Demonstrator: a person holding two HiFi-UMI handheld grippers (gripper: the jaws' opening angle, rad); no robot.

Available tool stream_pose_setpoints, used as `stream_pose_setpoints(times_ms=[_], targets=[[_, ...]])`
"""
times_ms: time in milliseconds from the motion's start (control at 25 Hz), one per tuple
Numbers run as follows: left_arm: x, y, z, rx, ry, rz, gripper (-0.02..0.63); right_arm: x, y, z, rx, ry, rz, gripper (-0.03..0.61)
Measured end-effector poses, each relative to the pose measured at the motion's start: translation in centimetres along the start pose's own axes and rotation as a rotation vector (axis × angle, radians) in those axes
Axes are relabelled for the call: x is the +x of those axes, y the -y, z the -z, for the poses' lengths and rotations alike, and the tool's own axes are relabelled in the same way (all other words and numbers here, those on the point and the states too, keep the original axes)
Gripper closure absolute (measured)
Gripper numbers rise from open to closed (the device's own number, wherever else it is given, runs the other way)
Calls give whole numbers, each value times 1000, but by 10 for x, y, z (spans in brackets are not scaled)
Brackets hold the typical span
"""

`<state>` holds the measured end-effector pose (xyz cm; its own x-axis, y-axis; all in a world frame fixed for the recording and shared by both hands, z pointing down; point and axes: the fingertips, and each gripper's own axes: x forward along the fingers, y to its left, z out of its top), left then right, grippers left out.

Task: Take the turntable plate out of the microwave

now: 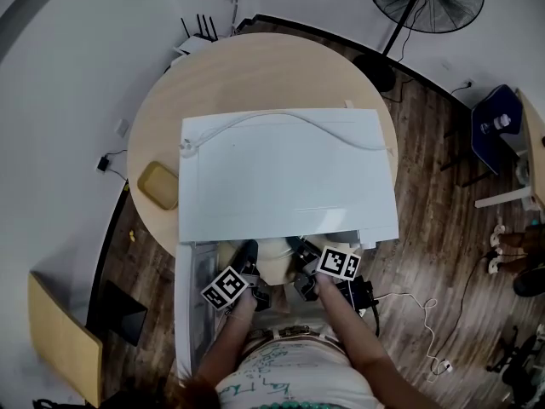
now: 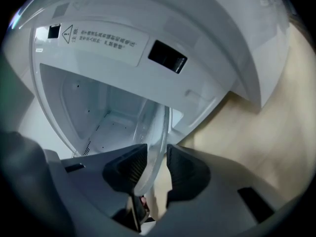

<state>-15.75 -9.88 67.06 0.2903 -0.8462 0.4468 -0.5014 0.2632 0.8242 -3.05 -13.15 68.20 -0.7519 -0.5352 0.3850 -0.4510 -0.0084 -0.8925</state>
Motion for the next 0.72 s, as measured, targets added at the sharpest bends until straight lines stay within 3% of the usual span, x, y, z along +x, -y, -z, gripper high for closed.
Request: stream_pose_setpoints(times_ms=[240, 720], targets=[[-7, 0, 8, -11, 0, 8, 506, -6, -2, 1, -12, 7, -19, 502], [-24, 2, 22, 12, -13, 13, 508, -23, -3, 15, -52, 2, -11, 495]])
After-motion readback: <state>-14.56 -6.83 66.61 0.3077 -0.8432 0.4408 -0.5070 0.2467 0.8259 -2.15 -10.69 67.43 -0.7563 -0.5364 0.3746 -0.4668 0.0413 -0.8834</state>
